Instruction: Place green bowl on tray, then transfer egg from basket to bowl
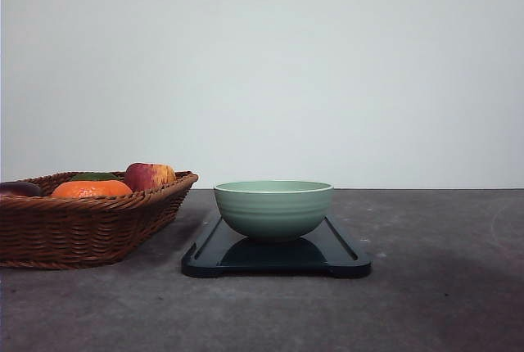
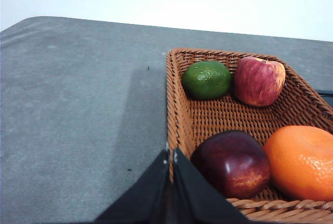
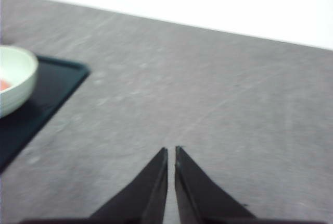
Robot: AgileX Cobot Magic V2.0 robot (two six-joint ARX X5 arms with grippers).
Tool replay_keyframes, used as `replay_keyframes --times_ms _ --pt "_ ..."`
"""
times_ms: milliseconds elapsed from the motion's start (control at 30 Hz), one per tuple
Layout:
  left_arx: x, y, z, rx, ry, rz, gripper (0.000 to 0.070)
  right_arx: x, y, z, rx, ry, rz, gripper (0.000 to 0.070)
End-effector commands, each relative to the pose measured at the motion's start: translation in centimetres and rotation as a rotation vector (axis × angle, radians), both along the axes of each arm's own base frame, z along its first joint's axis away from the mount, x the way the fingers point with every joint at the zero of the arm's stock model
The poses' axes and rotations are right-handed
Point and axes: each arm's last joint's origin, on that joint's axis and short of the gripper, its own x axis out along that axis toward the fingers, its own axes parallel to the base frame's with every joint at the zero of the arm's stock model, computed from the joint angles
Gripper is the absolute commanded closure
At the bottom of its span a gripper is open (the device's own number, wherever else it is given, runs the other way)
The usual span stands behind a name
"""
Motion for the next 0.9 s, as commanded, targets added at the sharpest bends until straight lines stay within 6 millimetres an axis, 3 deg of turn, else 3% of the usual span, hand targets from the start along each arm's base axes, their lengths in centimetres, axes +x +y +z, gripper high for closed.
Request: replay_keyframes --times_ms 0,333,867 --pt "0.1 0.0 -0.7 0.013 0.025 -0.003 0.0700 -0.1 -0.2 -0.3 0.004 -0.017 -0.014 0.0683" --pt "0.1 0.0 -0.7 0.013 0.025 -0.002 0.0700 -0.5 -0.7 -2.1 0.033 -0.049 -0.071 0.0683" --pt "0.1 0.0 -0.7 0.013 0.025 -0.003 0.0700 -0.6 -1.0 -1.9 0.039 -0.075 -0.098 0.0684"
